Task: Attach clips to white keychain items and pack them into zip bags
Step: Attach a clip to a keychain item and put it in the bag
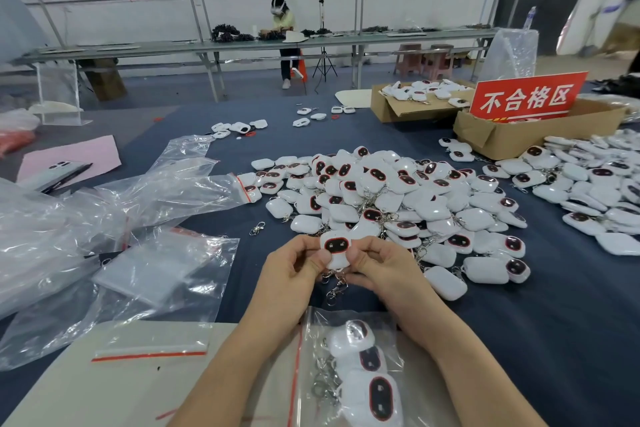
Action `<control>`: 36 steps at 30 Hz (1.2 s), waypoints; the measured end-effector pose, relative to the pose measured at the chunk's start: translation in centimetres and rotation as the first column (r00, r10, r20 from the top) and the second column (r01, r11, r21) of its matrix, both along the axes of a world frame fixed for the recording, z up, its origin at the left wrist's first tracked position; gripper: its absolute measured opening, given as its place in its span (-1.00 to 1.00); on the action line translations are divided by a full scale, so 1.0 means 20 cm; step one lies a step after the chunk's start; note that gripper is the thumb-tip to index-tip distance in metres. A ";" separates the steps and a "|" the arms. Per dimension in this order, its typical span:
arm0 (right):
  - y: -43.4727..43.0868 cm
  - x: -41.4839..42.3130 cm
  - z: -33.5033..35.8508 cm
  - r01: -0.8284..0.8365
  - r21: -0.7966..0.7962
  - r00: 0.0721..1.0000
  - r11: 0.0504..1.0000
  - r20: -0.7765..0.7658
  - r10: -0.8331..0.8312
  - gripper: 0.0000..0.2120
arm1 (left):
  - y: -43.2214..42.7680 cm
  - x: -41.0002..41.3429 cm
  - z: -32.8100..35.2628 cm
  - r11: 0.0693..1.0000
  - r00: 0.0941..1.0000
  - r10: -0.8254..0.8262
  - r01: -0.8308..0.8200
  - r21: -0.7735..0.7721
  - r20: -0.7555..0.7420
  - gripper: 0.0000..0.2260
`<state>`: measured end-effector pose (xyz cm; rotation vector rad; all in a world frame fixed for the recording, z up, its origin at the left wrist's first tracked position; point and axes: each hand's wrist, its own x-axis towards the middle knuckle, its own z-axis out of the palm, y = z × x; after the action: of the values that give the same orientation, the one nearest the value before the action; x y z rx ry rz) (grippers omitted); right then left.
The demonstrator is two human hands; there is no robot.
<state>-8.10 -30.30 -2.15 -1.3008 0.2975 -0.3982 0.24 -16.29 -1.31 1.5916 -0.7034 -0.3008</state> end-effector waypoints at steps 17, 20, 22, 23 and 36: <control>0.00 -0.01 0.02 -0.015 -0.002 0.999 1.000 0.048 0.015 -0.92 | 0.02 0.02 0.01 0.994 0.992 -0.097 0.093 -0.055 -0.086 -0.83; 0.01 -0.01 0.02 -0.001 -0.022 0.999 1.000 0.042 0.002 -0.93 | 0.02 0.02 0.00 0.993 0.987 -0.105 0.098 -0.060 -0.120 -0.86; 0.01 0.00 0.02 0.016 -0.047 1.000 0.999 0.027 -0.014 -0.90 | 0.02 0.02 0.00 0.995 0.988 -0.091 0.087 -0.042 -0.124 -0.84; 0.01 0.00 0.02 0.024 -0.057 1.000 0.998 0.020 -0.023 -0.89 | 0.01 0.02 0.00 0.996 0.989 -0.083 0.080 -0.027 -0.119 -0.84; 0.01 0.02 0.03 0.007 -0.020 0.997 1.000 -0.075 -0.008 -0.89 | 0.01 0.00 0.02 0.997 0.983 -0.073 0.077 0.013 -0.169 -0.86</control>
<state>-7.74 -30.02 -1.60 -1.3358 0.3621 -0.3599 0.23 -16.06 -0.85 1.5401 -0.6319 -0.4936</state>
